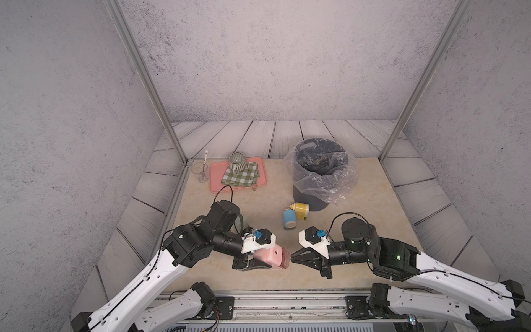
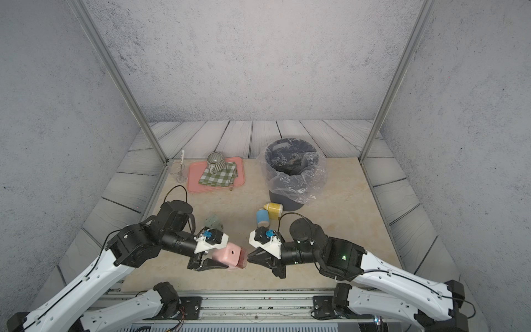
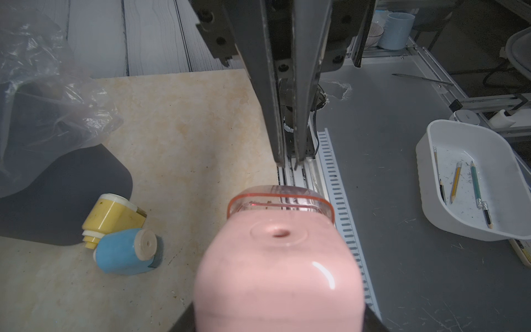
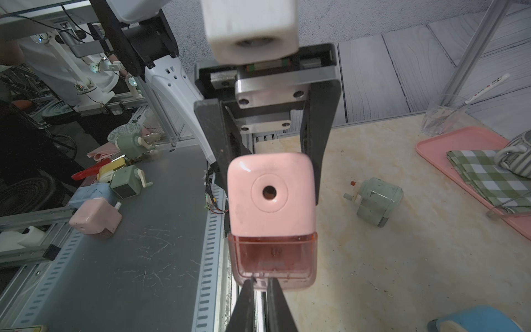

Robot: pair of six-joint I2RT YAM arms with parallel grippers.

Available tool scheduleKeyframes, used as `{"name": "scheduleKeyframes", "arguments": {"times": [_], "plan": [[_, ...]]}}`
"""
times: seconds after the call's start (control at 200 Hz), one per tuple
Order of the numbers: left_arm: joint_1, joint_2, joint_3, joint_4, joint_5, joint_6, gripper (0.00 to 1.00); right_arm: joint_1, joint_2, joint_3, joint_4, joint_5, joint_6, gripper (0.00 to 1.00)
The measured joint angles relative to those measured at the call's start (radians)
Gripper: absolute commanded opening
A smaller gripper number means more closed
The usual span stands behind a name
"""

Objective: Take out the pencil sharpener tray and clean the shavings
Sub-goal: Close the container of the pencil sharpener.

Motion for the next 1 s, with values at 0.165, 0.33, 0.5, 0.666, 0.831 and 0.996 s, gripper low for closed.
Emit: {"name": "scheduleKeyframes", "arguments": {"times": [0.165,0.33,0.5,0.666,0.831,0.996], "plan": [[0.000,0.005,0.000,0.000,0.000,0.000,0.00,0.001,0.029,0.002,0.000,-0.017,0.011,0.10],[0.000,0.004,-0.001,0.000,-0.001,-0.001,0.00,0.001,0.065,0.002,0.027,-0.031,0.027,0.09],[0.000,-0.020,-0.037,0.012,-0.008,-0.010,0.00,0.001,0.103,0.002,0.075,-0.056,0.045,0.08],[0.000,-0.064,-0.089,0.048,-0.019,-0.036,0.00,0.001,0.129,0.000,0.102,-0.071,0.057,0.08],[-0.001,-0.063,-0.093,0.060,-0.019,-0.042,0.00,0.001,0.107,-0.017,0.116,-0.050,0.067,0.11],[-0.002,0.030,-0.046,0.012,-0.033,-0.025,0.00,0.001,0.024,-0.020,0.003,0.098,0.066,0.15]]}}
